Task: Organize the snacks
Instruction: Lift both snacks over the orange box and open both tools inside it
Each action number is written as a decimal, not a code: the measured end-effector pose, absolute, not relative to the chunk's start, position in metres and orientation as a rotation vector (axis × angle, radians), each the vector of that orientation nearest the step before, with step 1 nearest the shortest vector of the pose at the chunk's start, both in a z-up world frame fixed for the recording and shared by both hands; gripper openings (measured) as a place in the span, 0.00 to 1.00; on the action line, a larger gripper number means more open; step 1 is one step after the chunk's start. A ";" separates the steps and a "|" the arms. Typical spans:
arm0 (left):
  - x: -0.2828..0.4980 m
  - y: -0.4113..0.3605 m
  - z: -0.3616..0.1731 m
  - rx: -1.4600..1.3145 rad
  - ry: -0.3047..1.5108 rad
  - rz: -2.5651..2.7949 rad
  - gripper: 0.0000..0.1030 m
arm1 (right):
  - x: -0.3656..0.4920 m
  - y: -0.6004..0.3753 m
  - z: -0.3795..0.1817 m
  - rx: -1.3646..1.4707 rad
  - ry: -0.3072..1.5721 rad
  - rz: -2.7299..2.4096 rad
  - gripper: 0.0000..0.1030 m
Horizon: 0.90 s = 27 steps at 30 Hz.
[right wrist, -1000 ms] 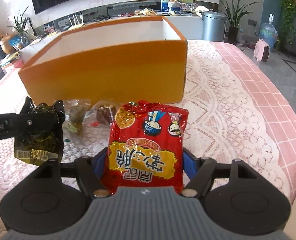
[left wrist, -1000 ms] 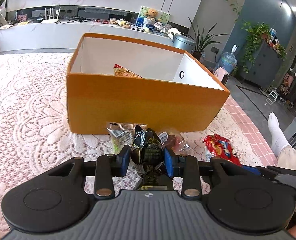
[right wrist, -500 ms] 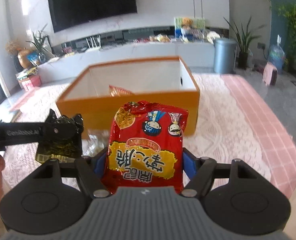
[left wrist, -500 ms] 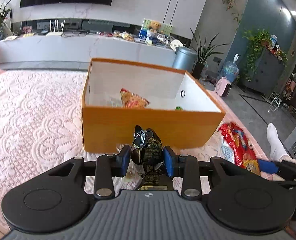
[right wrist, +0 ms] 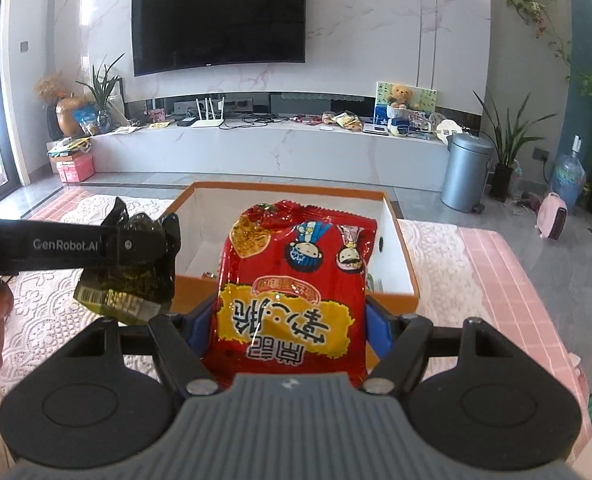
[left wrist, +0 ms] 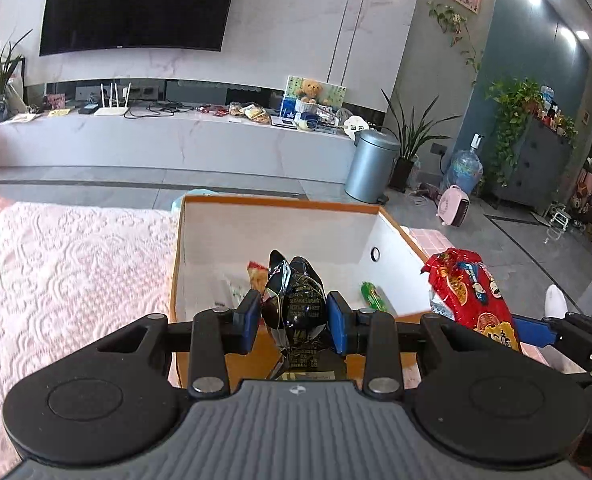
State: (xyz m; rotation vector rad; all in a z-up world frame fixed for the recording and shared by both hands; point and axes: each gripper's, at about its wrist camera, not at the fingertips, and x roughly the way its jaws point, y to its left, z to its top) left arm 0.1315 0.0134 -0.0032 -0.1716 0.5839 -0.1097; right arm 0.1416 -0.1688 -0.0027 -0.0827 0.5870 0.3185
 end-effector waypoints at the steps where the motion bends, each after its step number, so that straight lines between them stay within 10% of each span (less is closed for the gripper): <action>1: 0.135 0.013 -0.003 -0.167 0.583 -0.110 0.38 | 0.147 -0.169 -0.001 -0.084 0.588 0.320 0.69; 27: 0.221 0.001 -0.043 -0.014 0.740 -0.045 0.38 | 0.264 -0.130 -0.045 -0.185 0.727 0.307 0.69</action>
